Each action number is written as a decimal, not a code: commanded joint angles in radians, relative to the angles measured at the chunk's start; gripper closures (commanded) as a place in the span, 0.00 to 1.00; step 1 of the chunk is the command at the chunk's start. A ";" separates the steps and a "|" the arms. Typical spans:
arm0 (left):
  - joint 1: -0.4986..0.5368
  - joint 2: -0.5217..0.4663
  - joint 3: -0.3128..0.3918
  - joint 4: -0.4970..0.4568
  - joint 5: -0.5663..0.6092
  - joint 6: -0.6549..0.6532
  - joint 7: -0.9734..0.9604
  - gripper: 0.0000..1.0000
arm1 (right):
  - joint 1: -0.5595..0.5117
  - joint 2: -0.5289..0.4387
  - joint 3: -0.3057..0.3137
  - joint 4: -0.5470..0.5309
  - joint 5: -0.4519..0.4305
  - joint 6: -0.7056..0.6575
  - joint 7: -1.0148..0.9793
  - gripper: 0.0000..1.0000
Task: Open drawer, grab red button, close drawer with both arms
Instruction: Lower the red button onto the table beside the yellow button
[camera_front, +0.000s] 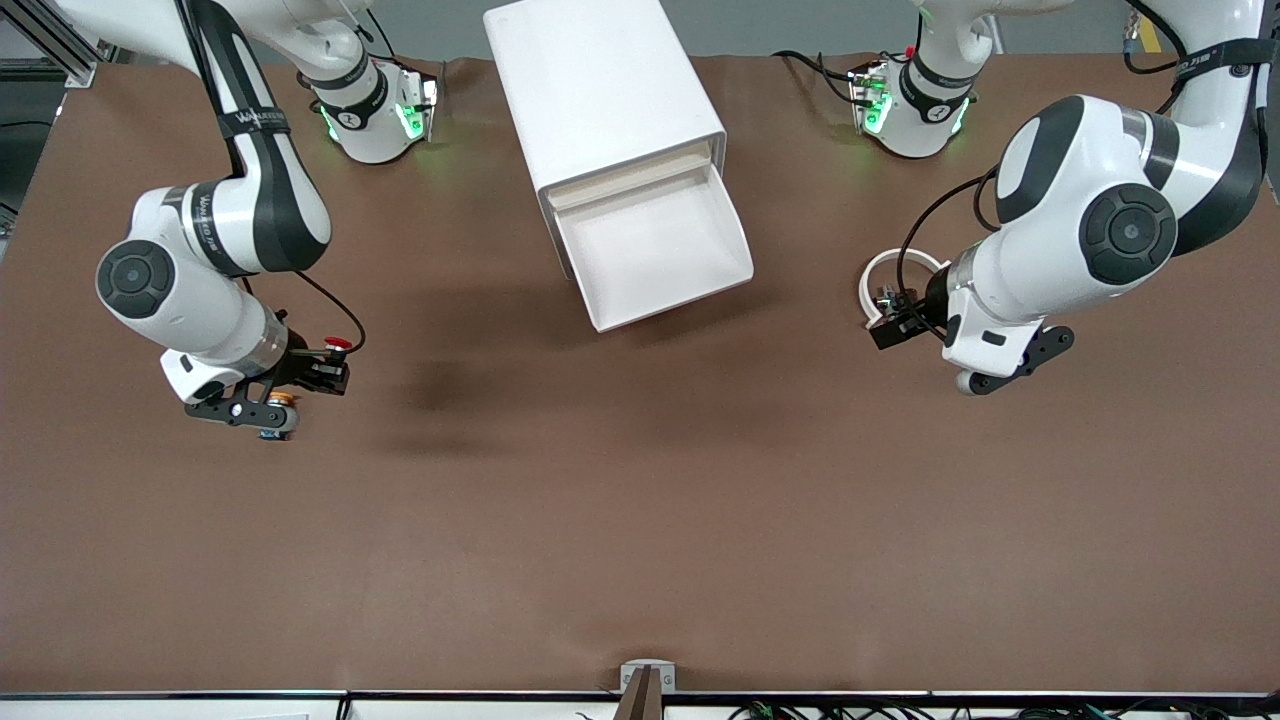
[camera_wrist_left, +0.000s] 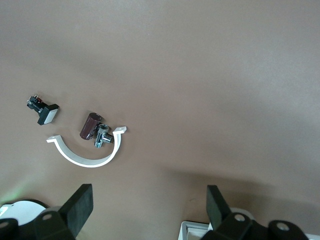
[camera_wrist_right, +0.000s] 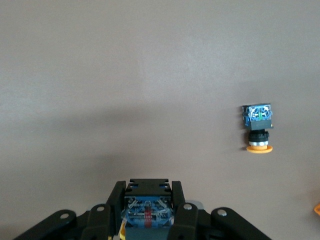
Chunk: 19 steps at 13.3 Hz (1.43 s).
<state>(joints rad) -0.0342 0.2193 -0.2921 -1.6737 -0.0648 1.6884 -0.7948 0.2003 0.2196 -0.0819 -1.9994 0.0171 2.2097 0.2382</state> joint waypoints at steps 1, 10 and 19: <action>-0.004 -0.009 -0.004 -0.008 0.020 0.010 -0.020 0.00 | -0.044 -0.002 0.013 -0.027 -0.008 0.054 -0.057 1.00; -0.020 -0.026 -0.004 -0.020 0.026 -0.007 -0.021 0.00 | -0.065 0.200 0.013 0.008 -0.009 0.205 -0.115 1.00; -0.020 -0.037 -0.016 -0.035 0.026 -0.036 -0.020 0.00 | -0.078 0.311 0.013 0.050 -0.009 0.287 -0.165 1.00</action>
<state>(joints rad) -0.0540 0.2103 -0.2983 -1.6873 -0.0619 1.6561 -0.8017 0.1496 0.5019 -0.0826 -1.9722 0.0170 2.4833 0.0873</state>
